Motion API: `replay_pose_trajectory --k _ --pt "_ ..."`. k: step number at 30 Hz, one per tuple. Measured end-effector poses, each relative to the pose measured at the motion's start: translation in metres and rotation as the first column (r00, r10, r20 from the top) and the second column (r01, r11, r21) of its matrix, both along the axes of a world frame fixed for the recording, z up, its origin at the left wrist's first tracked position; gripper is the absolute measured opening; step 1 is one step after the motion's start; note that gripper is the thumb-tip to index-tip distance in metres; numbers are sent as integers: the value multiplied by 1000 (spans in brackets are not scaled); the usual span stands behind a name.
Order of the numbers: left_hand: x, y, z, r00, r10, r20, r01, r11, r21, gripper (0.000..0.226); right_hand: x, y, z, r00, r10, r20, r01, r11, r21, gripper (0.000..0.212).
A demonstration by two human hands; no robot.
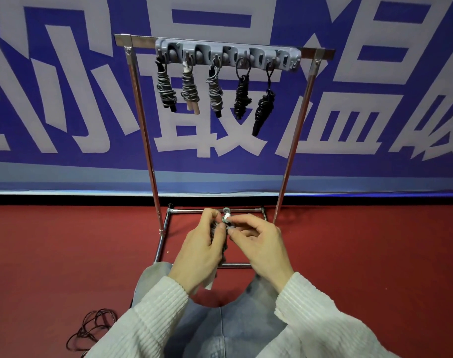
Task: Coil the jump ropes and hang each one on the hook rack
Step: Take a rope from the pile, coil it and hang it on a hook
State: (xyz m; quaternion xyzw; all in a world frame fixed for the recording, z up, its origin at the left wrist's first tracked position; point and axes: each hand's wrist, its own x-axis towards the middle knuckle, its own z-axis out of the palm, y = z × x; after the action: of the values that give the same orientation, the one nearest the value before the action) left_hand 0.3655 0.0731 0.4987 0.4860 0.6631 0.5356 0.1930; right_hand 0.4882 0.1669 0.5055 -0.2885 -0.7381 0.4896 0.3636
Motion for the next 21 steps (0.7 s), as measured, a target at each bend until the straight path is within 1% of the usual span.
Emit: replay_pose_trajectory --k 3,5,6,9,11,14,16,18,21 --pt "-1 -3 -2 996 -20 -91 17 999 -33 8 3 0 -2 999 39 -17 -40 998 -53 13" --pt "-5 -4 -6 989 -34 -145 25 998 -64 11 4 2 -5 997 49 -54 -55 991 -120 12" --pt "-7 -4 -7 980 -35 -197 19 996 -82 12 4 3 -6 997 60 -56 -67 989 -132 12" --pt "-11 -4 -7 899 -60 -435 -5 989 -147 15 3 3 -11 992 125 -22 -127 985 -119 10" --pt "-12 -3 -7 858 -89 -506 -4 984 -179 18 3 2 -12 992 128 -11 -128 986 -110 9" --pt "-15 -1 -9 860 -145 -489 40 975 -219 25 3 3 -13 992 127 21 -124 986 -107 10" --pt "-16 1 -13 858 -184 -480 75 968 -238 30 4 5 -16 988 139 70 -137 990 -36 11" --pt "-13 2 -17 878 -179 -444 74 967 -244 28 2 6 -18 983 141 119 -145 989 21 12" --pt "-14 1 -24 927 -142 -348 56 968 -245 18 0 6 -18 984 158 80 -153 986 -63 17"
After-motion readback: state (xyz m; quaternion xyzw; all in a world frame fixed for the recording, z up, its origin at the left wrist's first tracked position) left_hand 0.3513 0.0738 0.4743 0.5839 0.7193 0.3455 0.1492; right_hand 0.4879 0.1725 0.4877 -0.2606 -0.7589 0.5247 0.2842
